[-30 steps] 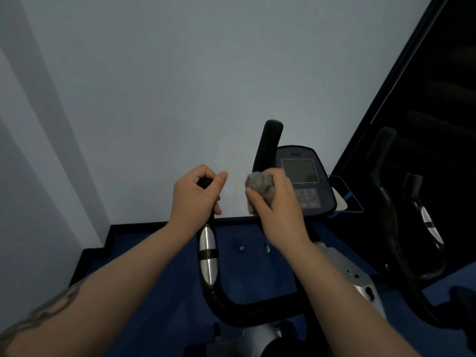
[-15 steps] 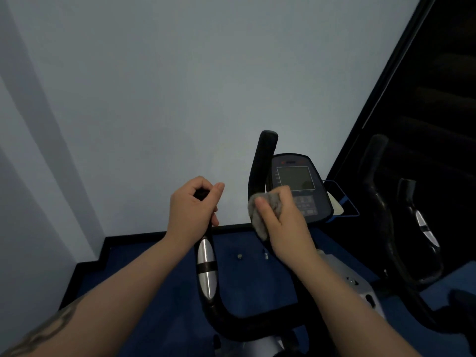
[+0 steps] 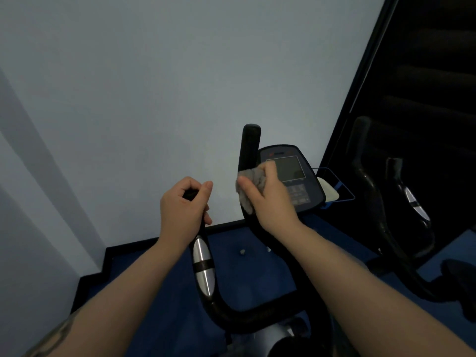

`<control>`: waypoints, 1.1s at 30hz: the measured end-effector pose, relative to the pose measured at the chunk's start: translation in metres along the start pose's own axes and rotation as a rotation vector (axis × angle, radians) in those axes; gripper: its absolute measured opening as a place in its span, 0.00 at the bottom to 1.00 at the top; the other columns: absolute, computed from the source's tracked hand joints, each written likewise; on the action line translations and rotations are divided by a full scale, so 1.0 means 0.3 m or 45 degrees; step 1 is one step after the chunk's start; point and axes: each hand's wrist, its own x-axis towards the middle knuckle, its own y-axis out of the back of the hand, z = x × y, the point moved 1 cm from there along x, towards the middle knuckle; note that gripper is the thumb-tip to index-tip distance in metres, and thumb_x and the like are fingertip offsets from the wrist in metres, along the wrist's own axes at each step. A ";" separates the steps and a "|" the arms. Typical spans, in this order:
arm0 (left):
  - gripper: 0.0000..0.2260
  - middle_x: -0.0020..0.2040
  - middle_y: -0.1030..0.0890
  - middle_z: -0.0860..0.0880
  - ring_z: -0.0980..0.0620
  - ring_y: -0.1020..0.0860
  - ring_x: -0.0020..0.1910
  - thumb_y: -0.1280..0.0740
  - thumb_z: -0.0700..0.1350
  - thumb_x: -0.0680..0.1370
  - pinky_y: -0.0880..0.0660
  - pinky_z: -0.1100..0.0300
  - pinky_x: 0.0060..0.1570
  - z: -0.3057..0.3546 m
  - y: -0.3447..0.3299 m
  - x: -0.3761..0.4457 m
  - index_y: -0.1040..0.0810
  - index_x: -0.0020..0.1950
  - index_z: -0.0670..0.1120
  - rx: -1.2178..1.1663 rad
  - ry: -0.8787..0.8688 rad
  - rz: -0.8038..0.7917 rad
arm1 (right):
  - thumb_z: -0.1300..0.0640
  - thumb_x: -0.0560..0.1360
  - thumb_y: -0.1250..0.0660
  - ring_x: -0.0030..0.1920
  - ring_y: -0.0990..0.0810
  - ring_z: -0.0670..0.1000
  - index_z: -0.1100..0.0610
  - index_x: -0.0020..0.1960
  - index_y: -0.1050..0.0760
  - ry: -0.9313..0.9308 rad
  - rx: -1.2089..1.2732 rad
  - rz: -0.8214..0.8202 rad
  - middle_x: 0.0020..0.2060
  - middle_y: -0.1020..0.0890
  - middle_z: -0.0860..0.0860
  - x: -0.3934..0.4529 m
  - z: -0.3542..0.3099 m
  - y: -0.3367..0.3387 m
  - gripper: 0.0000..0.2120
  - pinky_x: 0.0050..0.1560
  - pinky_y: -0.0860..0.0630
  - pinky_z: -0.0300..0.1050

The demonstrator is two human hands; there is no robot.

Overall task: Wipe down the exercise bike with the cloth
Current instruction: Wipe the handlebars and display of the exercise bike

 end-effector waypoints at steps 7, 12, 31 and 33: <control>0.14 0.25 0.24 0.46 0.46 0.24 0.21 0.30 0.45 0.78 0.26 0.56 0.23 0.002 -0.001 0.001 0.27 0.34 0.43 0.010 0.002 0.004 | 0.42 0.77 0.36 0.39 0.21 0.43 0.44 0.48 0.36 0.081 -0.063 -0.193 0.38 0.20 0.45 -0.054 0.035 0.038 0.10 0.40 0.24 0.41; 0.14 0.25 0.25 0.47 0.46 0.24 0.20 0.30 0.45 0.78 0.26 0.58 0.22 -0.006 -0.008 -0.012 0.27 0.34 0.43 0.003 0.008 0.013 | 0.44 0.78 0.36 0.43 0.21 0.45 0.46 0.51 0.36 0.054 -0.003 -0.021 0.43 0.22 0.47 -0.040 0.020 -0.014 0.10 0.43 0.23 0.48; 0.15 0.25 0.24 0.45 0.46 0.24 0.21 0.30 0.45 0.78 0.27 0.59 0.23 -0.016 0.002 -0.005 0.27 0.32 0.48 0.004 0.018 0.010 | 0.54 0.78 0.32 0.48 0.21 0.50 0.44 0.51 0.37 0.081 0.433 0.157 0.49 0.24 0.52 0.058 -0.030 0.015 0.13 0.48 0.21 0.47; 0.15 0.25 0.24 0.45 0.45 0.24 0.21 0.30 0.45 0.78 0.26 0.58 0.24 -0.016 0.001 -0.008 0.27 0.32 0.48 0.006 0.028 0.008 | 0.55 0.79 0.33 0.48 0.21 0.50 0.45 0.52 0.37 0.056 0.347 0.035 0.48 0.24 0.53 0.026 0.003 -0.005 0.13 0.46 0.21 0.44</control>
